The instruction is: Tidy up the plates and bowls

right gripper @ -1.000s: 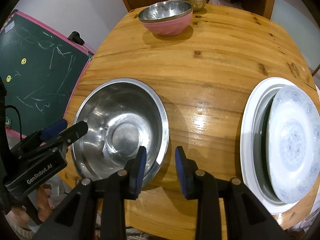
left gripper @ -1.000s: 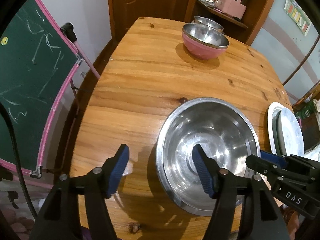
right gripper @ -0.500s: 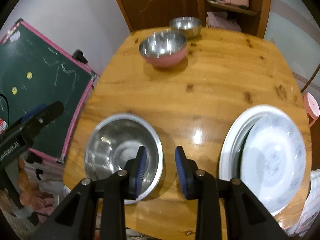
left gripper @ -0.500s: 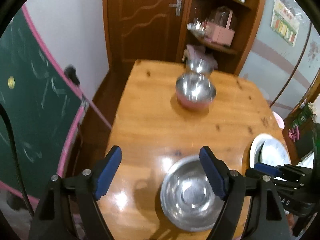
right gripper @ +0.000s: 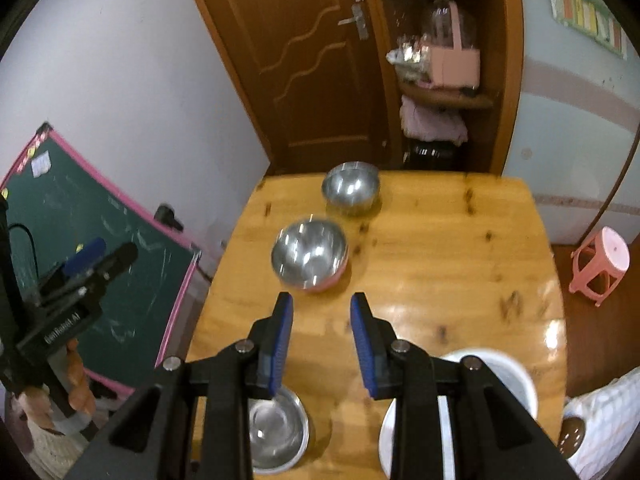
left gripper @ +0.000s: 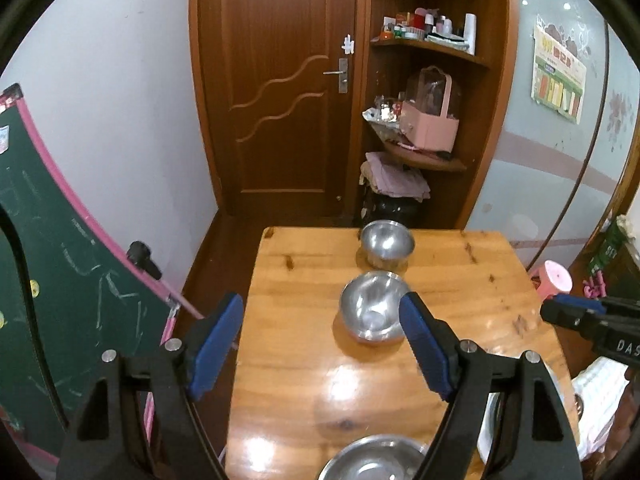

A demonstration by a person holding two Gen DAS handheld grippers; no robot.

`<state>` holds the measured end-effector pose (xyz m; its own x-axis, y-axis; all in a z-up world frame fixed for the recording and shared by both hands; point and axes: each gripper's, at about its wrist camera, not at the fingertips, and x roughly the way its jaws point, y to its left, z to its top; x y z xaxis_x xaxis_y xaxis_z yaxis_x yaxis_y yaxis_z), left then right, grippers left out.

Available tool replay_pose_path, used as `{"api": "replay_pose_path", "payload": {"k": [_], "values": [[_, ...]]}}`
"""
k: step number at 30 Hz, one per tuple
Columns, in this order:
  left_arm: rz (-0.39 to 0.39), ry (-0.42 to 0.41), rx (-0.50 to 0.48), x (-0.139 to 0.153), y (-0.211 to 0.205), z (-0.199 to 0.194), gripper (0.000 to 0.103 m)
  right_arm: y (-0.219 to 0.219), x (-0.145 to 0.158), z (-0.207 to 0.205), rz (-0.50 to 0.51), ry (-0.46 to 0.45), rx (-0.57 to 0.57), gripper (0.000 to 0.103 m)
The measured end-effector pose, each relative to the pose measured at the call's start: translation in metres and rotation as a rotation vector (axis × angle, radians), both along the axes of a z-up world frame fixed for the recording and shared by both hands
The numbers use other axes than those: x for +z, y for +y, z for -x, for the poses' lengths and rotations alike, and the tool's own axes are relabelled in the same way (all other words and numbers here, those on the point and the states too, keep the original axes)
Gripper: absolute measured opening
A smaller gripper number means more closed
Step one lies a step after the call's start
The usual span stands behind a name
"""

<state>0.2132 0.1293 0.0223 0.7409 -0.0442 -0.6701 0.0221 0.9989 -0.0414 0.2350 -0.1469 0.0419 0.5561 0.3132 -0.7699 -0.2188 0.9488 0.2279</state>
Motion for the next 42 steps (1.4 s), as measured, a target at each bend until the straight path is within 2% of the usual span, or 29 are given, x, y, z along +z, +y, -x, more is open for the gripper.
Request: {"api": "replay_pose_path", "payload": {"k": [4,8,15,19,21,25,27,28,33,36,37,40,42], "values": [[0.013,0.006,-0.004,0.001,-0.007,-0.031,0.079,0.006,0.008,-0.026,0.006,-0.022,-0.005,0.03],[0.021,0.052,0.001,-0.018,-0.013,-0.064,0.079,0.019,-0.007,-0.059,-0.004,0.022,0.012,0.03],[0.052,0.178,0.043,-0.092,-0.013,-0.123,0.079,0.038,-0.071,-0.114,0.011,0.163,0.021,0.03],[0.145,0.283,0.073,-0.141,-0.001,-0.148,0.077,0.041,-0.114,-0.139,-0.005,0.255,0.007,0.03],[0.19,0.328,0.087,-0.16,0.003,-0.157,0.071,0.043,-0.128,-0.147,-0.008,0.286,0.002,0.03],[0.302,0.407,0.119,-0.201,0.014,-0.17,0.068,0.044,-0.157,-0.162,-0.013,0.349,-0.004,0.03],[0.33,0.427,0.123,-0.213,0.015,-0.172,0.057,0.045,-0.168,-0.168,-0.005,0.367,-0.007,0.03],[0.344,0.44,0.12,-0.219,0.014,-0.173,0.056,0.045,-0.173,-0.17,0.001,0.378,-0.01,0.03],[0.347,0.452,0.1,-0.229,0.007,-0.177,0.054,0.044,-0.19,-0.178,0.018,0.41,-0.014,0.03],[0.345,0.466,0.08,-0.231,0.005,-0.18,0.04,0.043,-0.199,-0.18,0.022,0.425,-0.014,0.03],[0.346,0.475,0.073,-0.233,0.004,-0.18,0.039,0.043,-0.201,-0.181,0.021,0.43,-0.015,0.029],[0.352,0.486,0.063,-0.234,0.003,-0.181,0.03,0.045,-0.204,-0.181,0.014,0.442,-0.004,0.018],[0.362,0.493,0.057,-0.235,0.003,-0.181,0.022,0.047,-0.205,-0.18,0.014,0.446,0.004,0.016]]}}
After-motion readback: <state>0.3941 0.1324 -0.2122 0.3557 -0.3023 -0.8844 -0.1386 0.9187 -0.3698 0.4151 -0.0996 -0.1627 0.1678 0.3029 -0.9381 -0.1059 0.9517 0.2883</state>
